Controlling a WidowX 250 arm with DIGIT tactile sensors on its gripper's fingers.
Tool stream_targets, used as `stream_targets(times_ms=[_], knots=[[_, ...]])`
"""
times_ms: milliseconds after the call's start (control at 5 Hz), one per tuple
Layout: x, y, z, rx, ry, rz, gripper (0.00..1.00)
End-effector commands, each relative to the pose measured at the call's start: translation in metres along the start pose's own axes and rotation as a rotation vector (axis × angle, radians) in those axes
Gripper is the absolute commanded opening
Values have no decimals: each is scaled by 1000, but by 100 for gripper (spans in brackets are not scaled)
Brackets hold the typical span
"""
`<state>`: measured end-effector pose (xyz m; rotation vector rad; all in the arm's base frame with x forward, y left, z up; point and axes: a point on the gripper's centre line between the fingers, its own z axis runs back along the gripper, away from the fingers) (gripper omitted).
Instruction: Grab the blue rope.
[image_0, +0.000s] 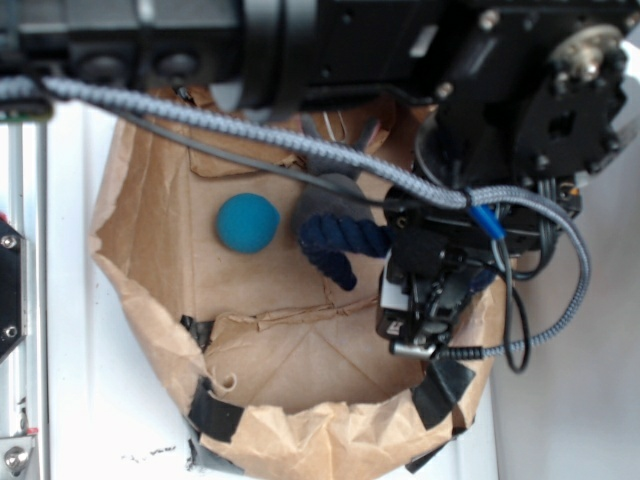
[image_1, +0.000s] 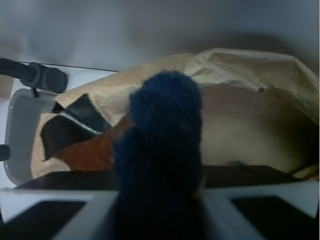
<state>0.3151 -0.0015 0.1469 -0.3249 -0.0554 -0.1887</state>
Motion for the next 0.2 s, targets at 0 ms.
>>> stream_targets(times_ms=[0], knots=[[5, 0, 24, 58, -139, -7, 100]])
